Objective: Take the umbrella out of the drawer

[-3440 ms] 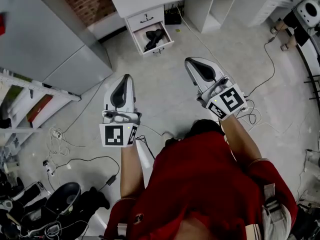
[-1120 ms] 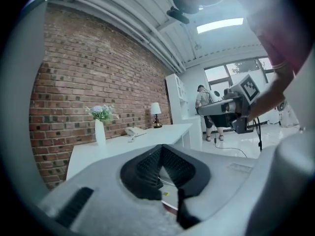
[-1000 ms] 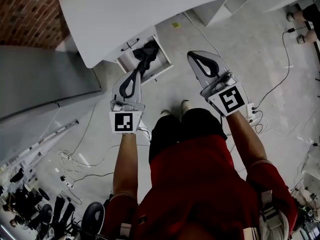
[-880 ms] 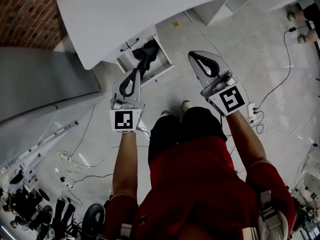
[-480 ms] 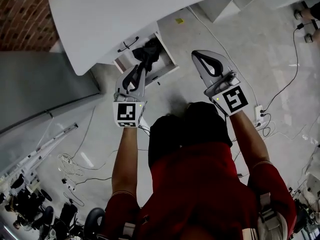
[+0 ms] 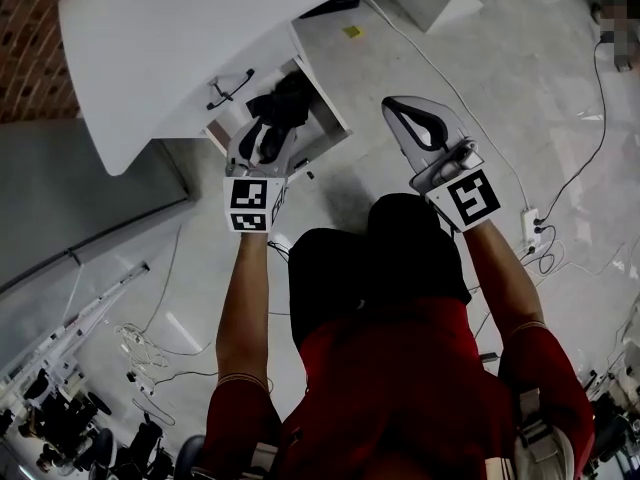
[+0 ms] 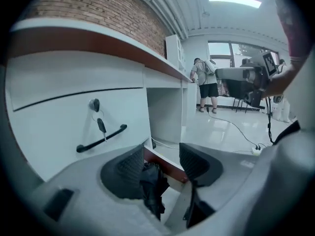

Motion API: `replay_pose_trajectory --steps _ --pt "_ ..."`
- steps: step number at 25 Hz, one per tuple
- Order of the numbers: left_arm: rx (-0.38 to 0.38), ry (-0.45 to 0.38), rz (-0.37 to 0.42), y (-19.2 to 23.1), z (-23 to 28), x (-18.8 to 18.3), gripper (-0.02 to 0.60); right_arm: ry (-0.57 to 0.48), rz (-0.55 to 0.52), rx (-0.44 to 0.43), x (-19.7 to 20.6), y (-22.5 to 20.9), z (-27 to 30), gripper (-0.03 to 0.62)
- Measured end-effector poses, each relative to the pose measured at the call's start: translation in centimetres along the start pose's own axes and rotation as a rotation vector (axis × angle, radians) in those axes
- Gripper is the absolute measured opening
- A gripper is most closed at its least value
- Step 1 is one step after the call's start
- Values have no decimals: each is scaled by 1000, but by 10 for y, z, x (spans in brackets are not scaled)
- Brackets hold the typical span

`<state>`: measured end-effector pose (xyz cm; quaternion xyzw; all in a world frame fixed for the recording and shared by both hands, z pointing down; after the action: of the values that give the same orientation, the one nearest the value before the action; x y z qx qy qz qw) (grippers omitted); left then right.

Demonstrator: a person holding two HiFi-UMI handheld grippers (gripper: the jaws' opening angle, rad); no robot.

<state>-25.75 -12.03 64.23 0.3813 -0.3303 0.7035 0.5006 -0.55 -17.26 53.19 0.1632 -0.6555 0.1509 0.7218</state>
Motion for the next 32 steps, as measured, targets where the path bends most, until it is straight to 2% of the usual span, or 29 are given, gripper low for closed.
replay_pose_trajectory --steps 5,14,21,32 --pt "11 73 21 7 39 35 290 14 -5 16 44 -7 -5 12" --pt "54 209 52 13 107 93 355 7 -27 55 109 -21 -12 12" --pt "45 308 100 20 153 125 425 -11 -52 84 150 -34 -20 12" --pt "26 396 141 21 194 158 436 -21 -70 88 203 -39 -25 12"
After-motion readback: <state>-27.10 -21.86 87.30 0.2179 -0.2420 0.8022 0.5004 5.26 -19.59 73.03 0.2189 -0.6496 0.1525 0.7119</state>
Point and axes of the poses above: the fingertips, and each gripper's own axes: z forward along the fingers, y to its left, x out of its underside, the point moved 8 cm from there along -z, backward along the fingers, and after that the axes turned 5 degrees about -x, right-handed, at the moved point
